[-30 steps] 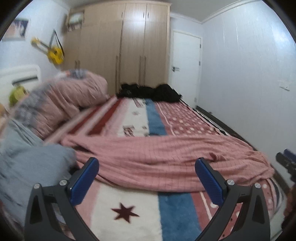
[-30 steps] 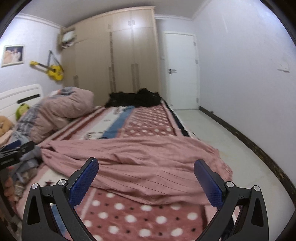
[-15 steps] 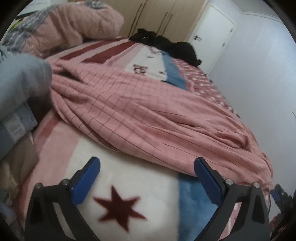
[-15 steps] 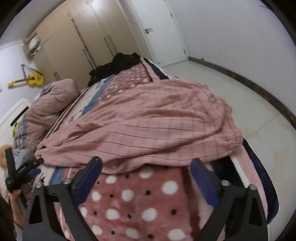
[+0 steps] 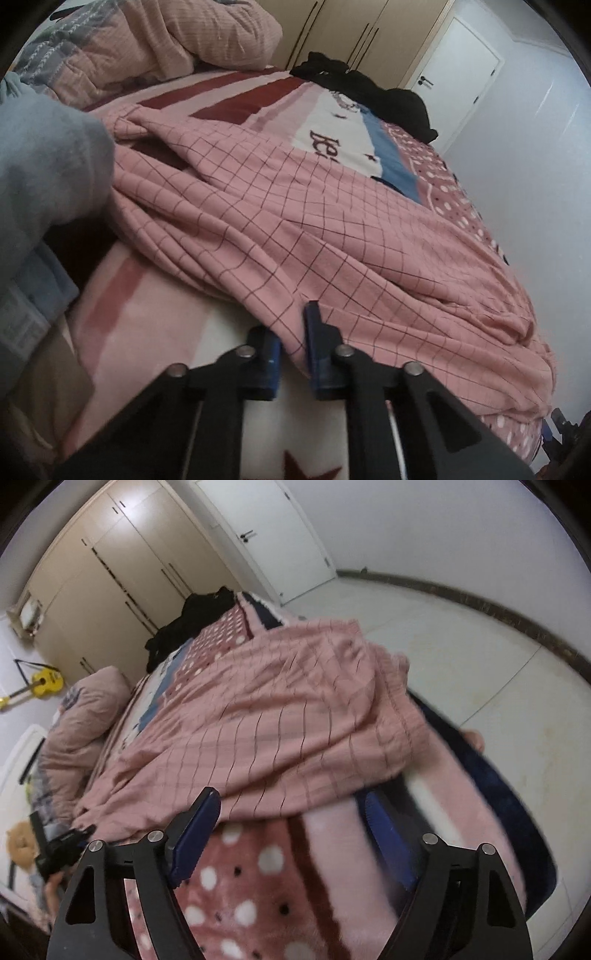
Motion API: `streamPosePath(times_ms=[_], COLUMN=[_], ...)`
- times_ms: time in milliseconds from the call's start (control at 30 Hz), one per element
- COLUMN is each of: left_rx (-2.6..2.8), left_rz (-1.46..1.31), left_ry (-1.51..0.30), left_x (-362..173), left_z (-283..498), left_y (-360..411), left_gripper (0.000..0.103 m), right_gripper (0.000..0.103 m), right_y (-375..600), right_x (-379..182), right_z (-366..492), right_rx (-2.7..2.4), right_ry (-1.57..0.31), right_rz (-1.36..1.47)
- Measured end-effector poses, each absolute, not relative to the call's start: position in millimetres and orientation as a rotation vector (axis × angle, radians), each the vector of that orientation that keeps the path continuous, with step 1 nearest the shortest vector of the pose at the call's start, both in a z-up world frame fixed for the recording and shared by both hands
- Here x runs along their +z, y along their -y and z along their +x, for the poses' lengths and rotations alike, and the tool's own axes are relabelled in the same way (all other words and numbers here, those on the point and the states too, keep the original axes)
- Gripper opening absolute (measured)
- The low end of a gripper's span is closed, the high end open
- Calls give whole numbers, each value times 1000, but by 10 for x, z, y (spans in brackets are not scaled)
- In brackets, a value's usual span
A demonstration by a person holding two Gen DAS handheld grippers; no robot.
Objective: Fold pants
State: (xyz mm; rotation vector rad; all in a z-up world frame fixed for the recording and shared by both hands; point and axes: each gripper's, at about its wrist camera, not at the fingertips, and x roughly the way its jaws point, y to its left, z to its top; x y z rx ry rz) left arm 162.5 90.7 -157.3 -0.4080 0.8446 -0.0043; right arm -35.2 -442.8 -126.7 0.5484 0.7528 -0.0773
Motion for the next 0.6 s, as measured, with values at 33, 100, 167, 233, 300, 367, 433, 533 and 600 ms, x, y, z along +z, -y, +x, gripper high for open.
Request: streamPosePath(times_ms=[33,100,167,233,300,367,433,533,600], left_rx=[-8,-8,-11,-8,-2,10,28,45,57], left_rz=[-402,-392,-387,-382,-366,-354,-344,-331,-317], left_ry=[-828,-797,-762,-734,-708,-685,-655,-625,-604], left_x=[-1544,-1469,-1373,-1276,-1192,-1130,-1057,-967,-896], left_z=[1586,1512,1446,1395,1349,1329,1282,1220,1170], left_y=[-901,-885,-891,-899,-895,-896,-909,-945,-964], left_gripper=[5,4,4,4,4,4,4,4,4], right_gripper=[78,78,79,79,79,73,44,5,3], right_y=[4399,4358,4323,4343,4364,4378,4379,4439,4484], right_x=[-1249,-1222,-1205,-1221,-1248,-1258,-1230,-1184,-1108], right_z=[-372,-397,-411,-355,-280,-207,-158,-173,-248], right_rx=[-61,-38,-37,-51,-86,-125,-174,-244,-240], right_ry=[-758,-769,-768,-761,-745,-731,-717,-700,-642], right_rz=[531,513,510,521,519,510,486,497,528])
